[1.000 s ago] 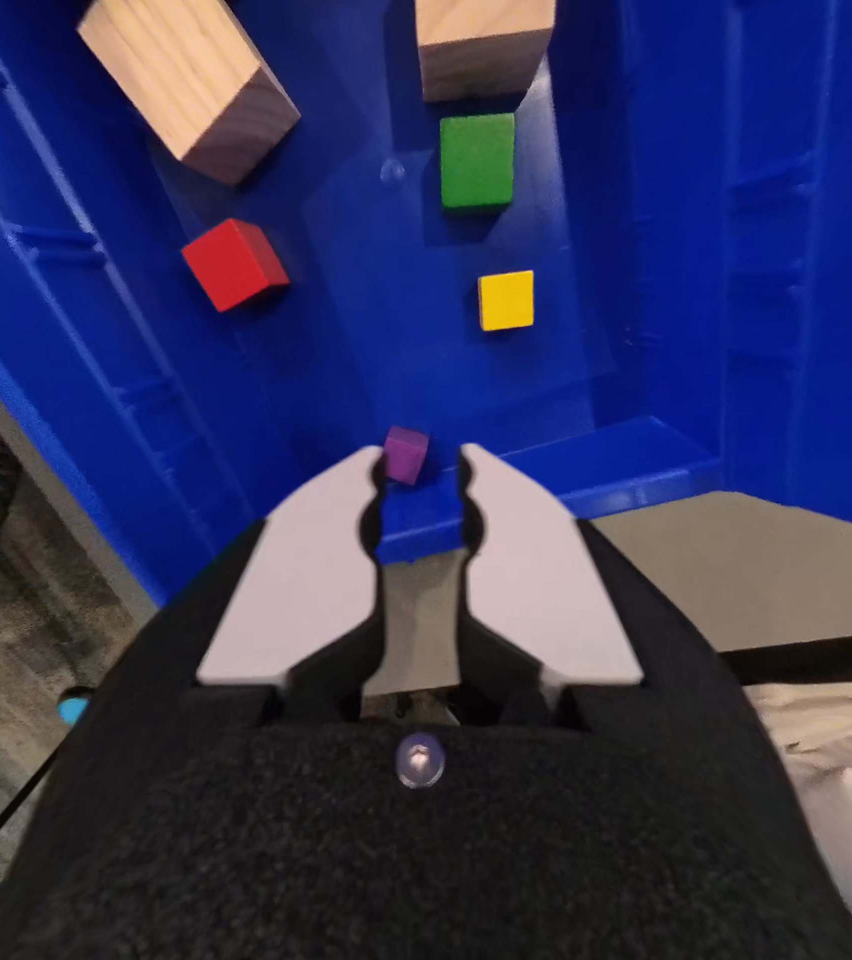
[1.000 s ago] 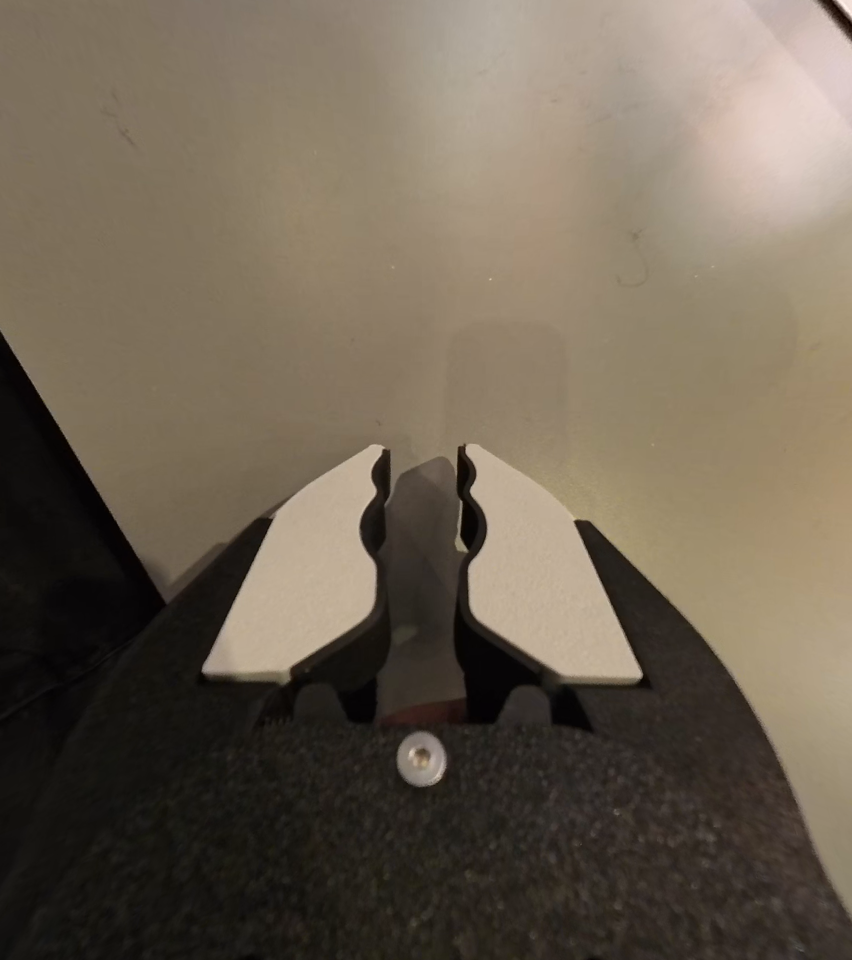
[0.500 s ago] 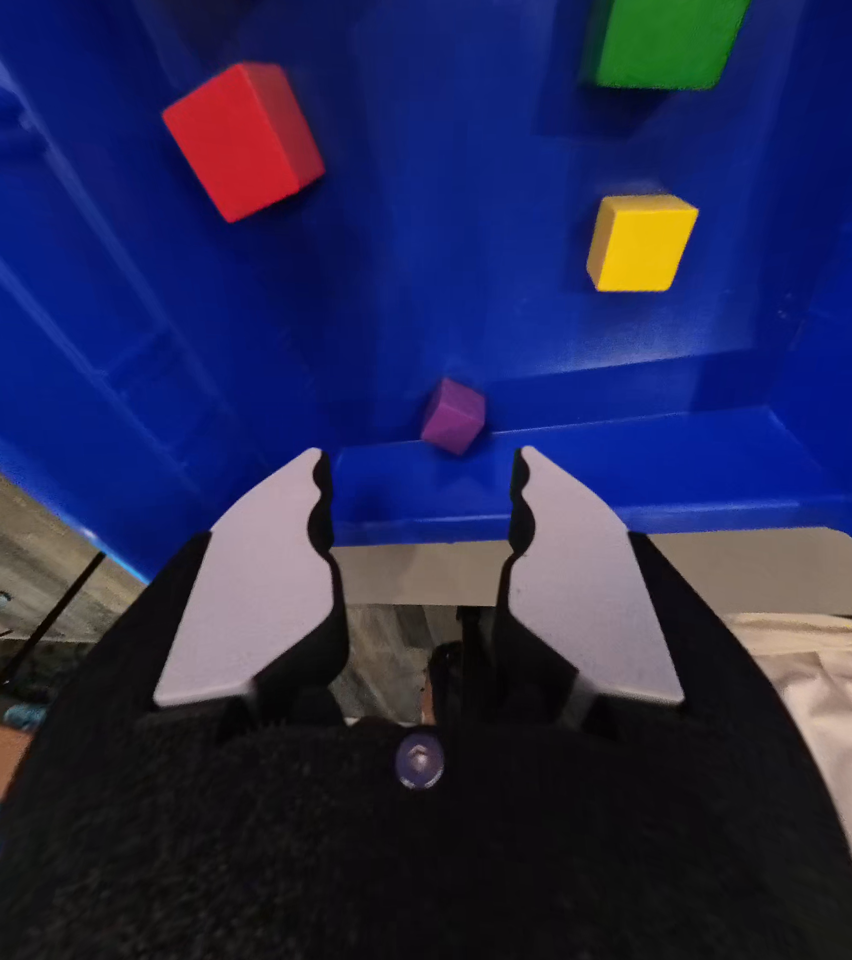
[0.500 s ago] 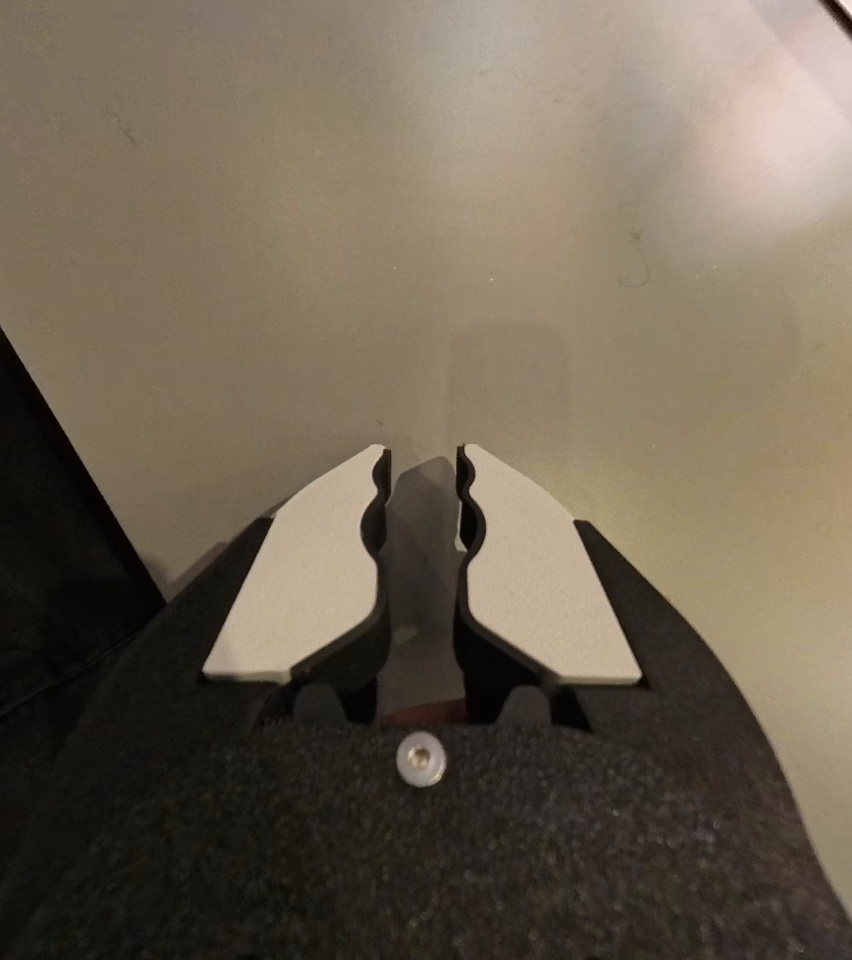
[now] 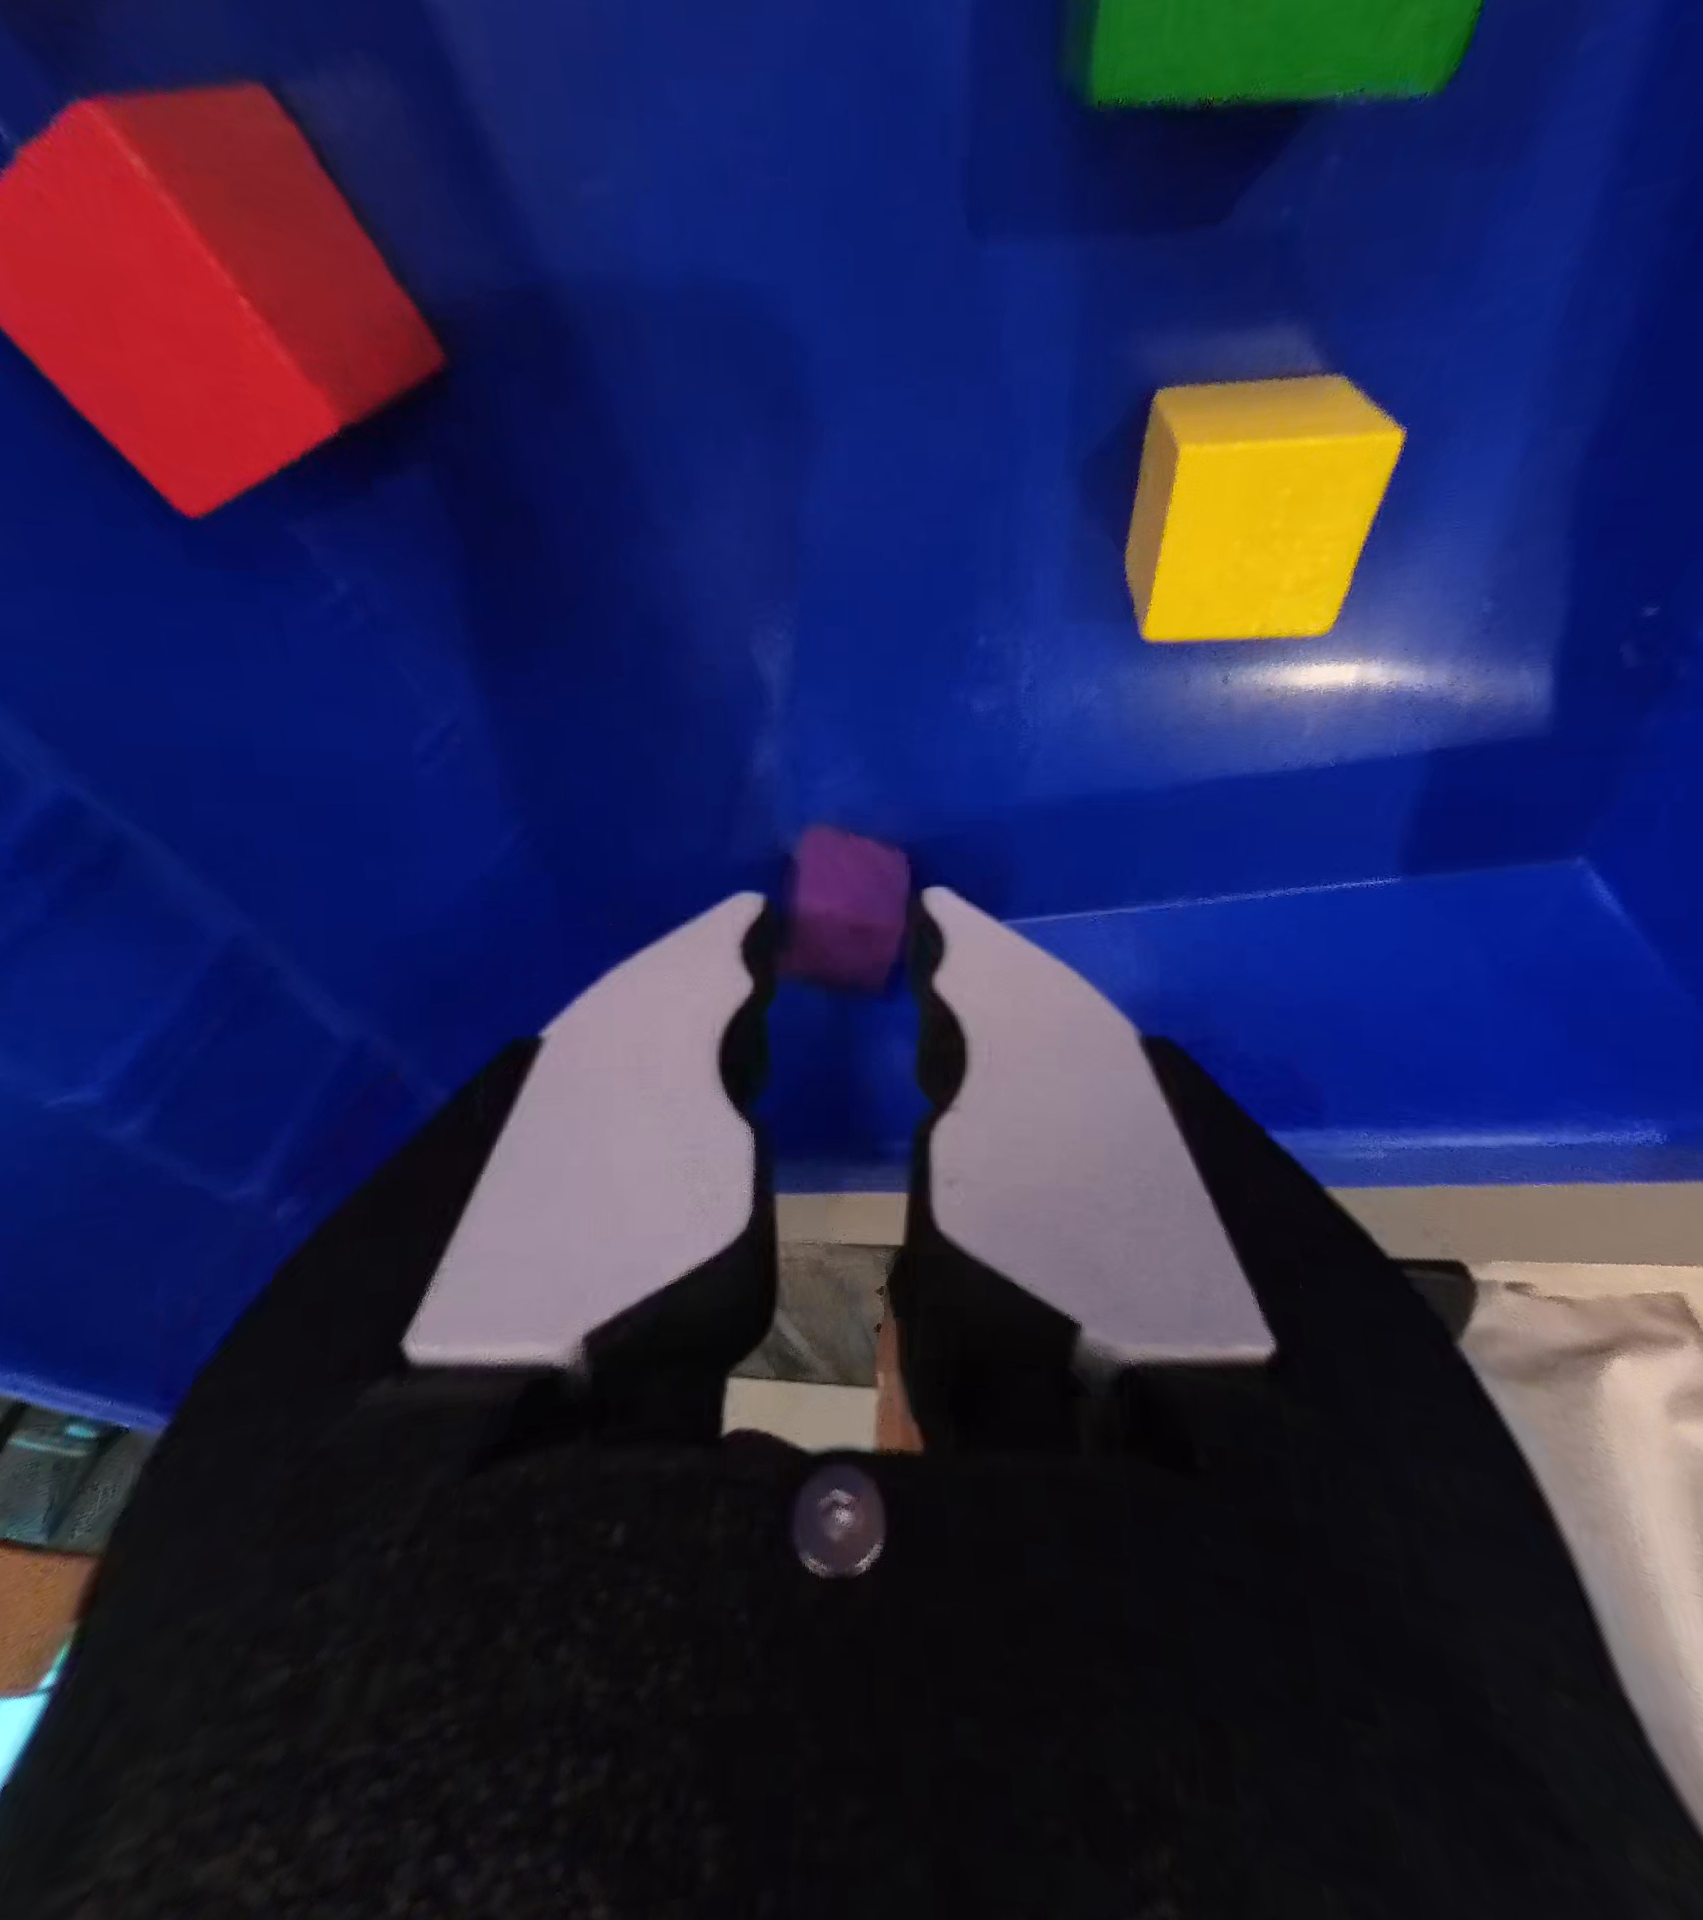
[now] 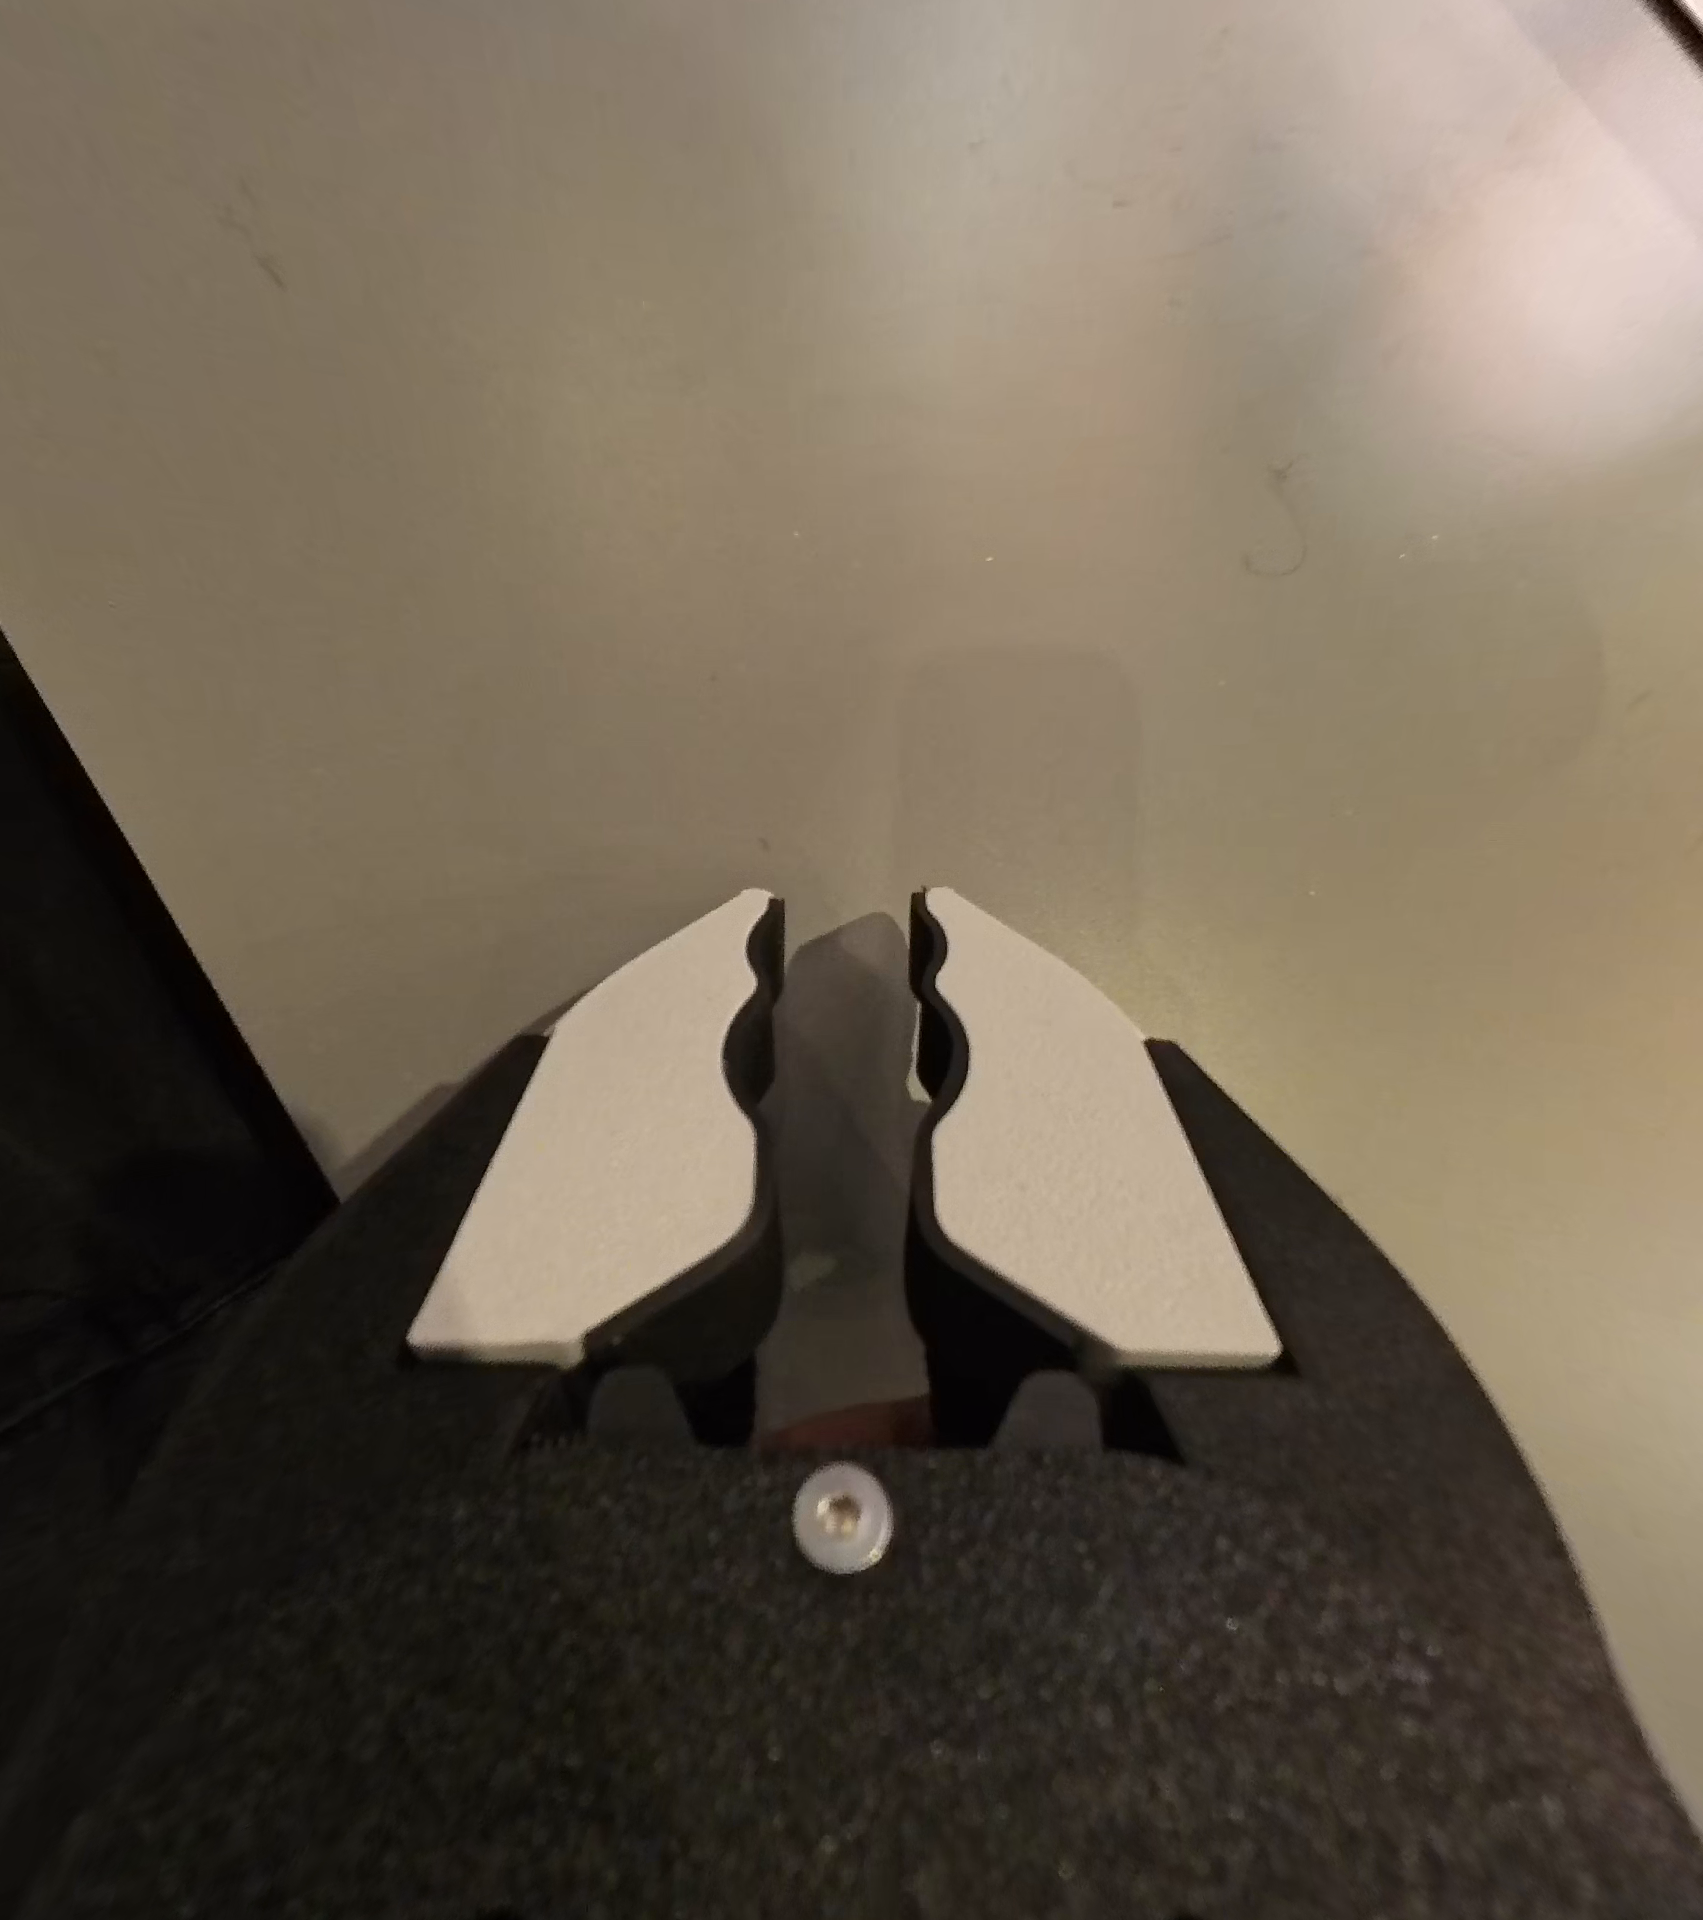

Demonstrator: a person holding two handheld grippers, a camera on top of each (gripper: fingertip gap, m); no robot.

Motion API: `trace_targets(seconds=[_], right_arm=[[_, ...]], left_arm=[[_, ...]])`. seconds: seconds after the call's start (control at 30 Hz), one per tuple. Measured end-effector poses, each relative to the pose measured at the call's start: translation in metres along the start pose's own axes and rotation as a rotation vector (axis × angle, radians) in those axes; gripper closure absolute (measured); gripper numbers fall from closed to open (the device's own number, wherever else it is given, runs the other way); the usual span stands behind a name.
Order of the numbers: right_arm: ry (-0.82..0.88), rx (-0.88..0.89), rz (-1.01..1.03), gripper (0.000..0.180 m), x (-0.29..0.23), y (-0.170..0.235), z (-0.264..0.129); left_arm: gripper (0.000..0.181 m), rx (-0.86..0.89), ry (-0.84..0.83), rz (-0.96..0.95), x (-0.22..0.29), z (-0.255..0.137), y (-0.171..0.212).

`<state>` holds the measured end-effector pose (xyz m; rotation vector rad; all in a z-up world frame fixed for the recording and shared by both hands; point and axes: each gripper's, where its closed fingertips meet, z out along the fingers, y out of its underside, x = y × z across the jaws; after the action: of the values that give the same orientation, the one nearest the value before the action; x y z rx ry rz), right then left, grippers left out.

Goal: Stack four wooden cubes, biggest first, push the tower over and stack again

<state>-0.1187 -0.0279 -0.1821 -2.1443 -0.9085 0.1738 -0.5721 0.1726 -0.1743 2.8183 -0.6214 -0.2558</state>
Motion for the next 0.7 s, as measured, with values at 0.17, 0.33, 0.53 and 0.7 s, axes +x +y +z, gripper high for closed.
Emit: trace_targets(seconds=[0.17,0.33,0.53,0.7], right_arm=[[-0.001,0.000,0.001,0.157,0.000,0.000,0.000],[-0.002,-0.001,0.003,0.157,0.000,0.000,0.000],[-0.006,-0.003,0.011,0.157,0.001,0.000,0.000],[-0.010,-0.004,0.015,0.157,0.001,0.001,0.001]], left_arm=[[0.160,-0.004,-0.025,0.024,0.000,0.000,-0.001],[0.160,0.074,-0.025,0.046,0.001,-0.025,-0.009],[0.160,0.626,-0.014,0.281,0.069,-0.190,-0.049],[0.160,0.809,0.073,0.526,0.196,-0.253,-0.083]])
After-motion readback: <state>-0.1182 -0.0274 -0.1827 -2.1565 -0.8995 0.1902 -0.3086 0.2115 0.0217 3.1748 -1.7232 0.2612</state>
